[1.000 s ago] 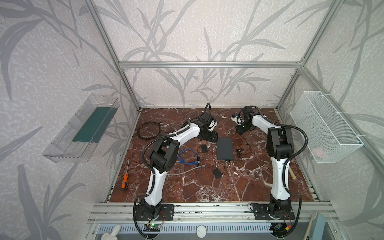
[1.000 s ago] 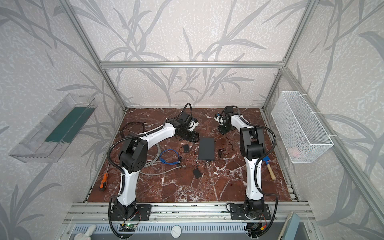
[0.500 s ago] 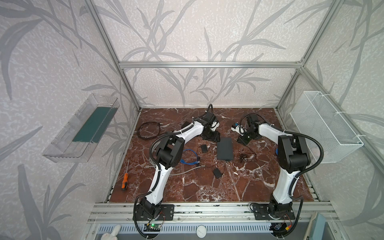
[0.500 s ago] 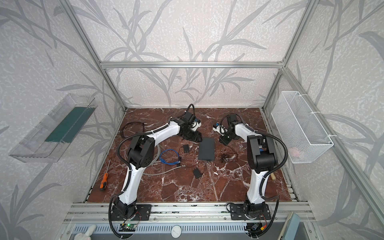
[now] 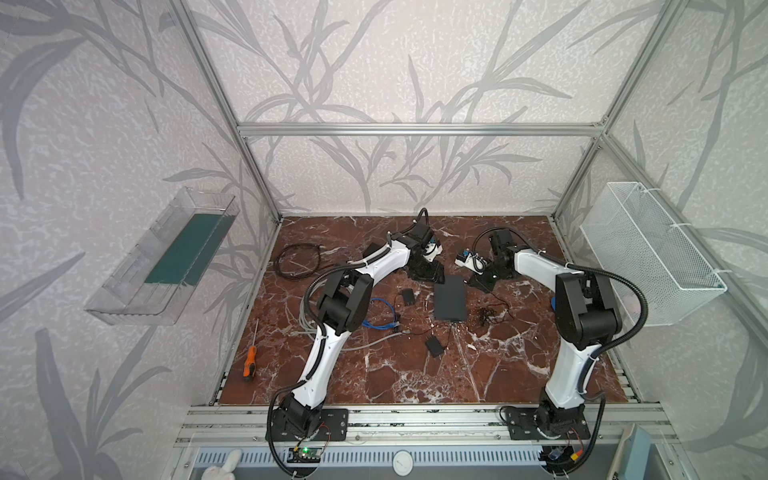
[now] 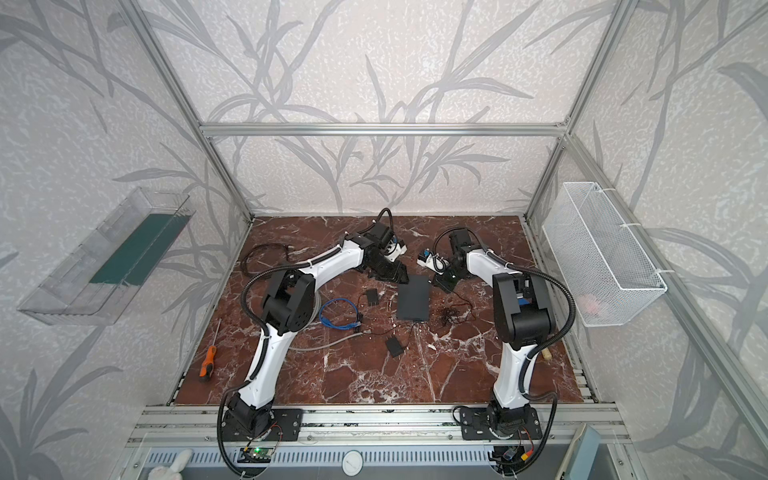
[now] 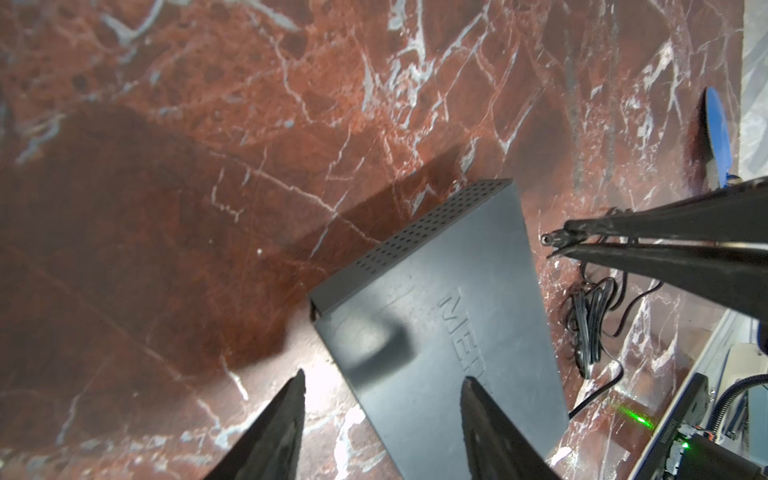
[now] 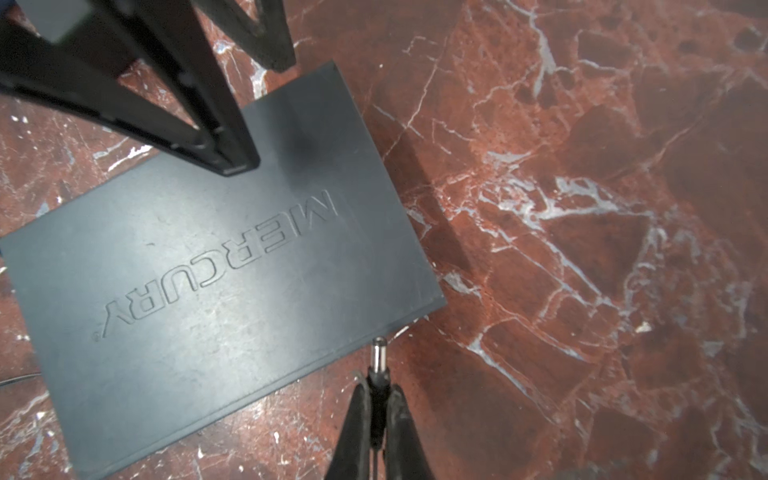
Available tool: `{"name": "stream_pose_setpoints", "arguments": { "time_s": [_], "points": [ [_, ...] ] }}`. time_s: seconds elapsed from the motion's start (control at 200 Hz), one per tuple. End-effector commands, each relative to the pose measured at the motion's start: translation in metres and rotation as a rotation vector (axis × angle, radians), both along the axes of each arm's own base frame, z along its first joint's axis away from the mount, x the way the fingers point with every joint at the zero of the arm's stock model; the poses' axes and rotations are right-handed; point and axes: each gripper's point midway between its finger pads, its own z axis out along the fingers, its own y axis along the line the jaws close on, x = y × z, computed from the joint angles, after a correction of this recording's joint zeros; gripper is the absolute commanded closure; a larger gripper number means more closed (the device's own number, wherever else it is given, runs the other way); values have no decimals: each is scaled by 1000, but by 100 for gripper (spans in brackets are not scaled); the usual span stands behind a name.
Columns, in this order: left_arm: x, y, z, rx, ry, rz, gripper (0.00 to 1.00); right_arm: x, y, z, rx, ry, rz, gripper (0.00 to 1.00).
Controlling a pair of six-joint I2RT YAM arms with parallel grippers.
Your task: Insert the plug into the switch port
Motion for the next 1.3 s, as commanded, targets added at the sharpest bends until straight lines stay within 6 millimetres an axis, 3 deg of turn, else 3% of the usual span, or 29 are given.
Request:
{"name": "stream_pose_setpoints", "arguments": {
  "time_s": [0.0,0.255,0.435,0.59,0.77,0.995,1.295],
  "points": [
    [-3,-5,-8,-5,47,2,40,-2,-8,-9,-62,8,19,96],
    [0,-7,-12,-4,51,11,40,-4,-14,-22,-128,29,51,98],
    [3,-8,-11,-10,45,16,40,-4,4,-14,-87,-23,83,98],
    [11,-14,-10,-55,55,43,40,-16,24,-7,-69,-23,152,98],
    [14,-21,-10,-93,67,38,40,-20,34,3,-4,-42,147,98],
    [13,-18,-11,-90,80,31,40,-21,28,-7,-42,-16,126,98],
    [2,-13,-20,-61,96,-14,40,-2,24,-9,-77,-65,82,98]
  ]
}}
